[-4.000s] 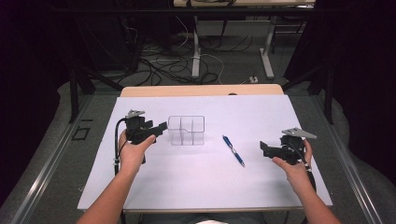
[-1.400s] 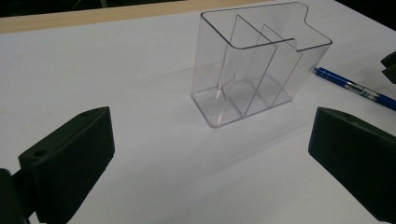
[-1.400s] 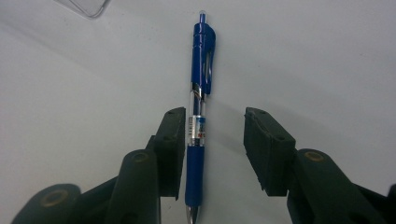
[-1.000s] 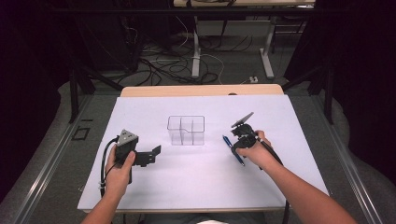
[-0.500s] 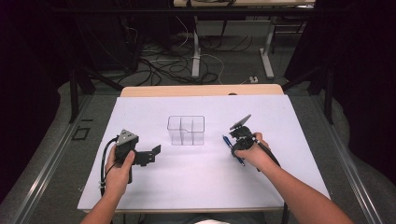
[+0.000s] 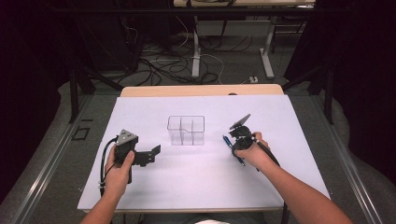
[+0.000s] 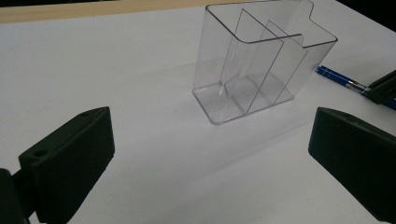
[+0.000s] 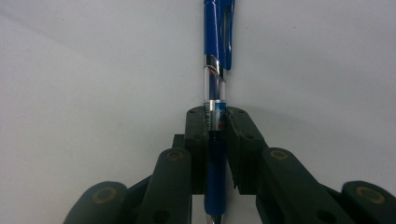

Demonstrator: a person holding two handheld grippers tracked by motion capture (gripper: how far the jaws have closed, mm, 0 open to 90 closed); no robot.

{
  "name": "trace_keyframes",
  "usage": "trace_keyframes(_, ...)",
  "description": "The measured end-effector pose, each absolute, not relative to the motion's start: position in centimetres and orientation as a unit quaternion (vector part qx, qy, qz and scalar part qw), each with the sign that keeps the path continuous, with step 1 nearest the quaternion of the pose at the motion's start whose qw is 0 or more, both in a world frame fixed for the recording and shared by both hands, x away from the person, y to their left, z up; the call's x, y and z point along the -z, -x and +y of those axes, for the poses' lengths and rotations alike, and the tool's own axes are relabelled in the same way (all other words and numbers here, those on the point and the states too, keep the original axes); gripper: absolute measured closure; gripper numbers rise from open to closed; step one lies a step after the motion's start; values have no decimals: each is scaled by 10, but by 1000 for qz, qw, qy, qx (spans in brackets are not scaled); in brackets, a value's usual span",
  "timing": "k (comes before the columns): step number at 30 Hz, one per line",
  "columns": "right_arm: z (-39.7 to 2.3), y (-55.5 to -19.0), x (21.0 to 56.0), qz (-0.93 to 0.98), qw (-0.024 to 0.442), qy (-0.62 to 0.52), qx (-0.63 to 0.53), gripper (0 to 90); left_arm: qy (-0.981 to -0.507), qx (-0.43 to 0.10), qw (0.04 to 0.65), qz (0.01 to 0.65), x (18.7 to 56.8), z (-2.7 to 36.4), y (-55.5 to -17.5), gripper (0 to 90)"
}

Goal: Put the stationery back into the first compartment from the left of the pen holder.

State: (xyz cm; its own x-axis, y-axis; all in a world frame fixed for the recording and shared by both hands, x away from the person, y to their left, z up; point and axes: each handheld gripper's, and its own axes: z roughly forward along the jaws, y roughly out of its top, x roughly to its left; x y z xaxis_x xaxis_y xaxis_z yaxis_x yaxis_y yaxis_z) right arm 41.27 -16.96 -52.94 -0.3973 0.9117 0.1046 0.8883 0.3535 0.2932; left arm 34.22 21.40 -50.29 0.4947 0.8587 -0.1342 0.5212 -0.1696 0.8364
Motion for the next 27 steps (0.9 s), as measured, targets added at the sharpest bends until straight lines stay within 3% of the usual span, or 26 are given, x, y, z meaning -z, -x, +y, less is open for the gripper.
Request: trace_keyframes(27,-177,-412,512,822,37,-538,-180,798,-741,-193,444,466,501,213,-340,3)
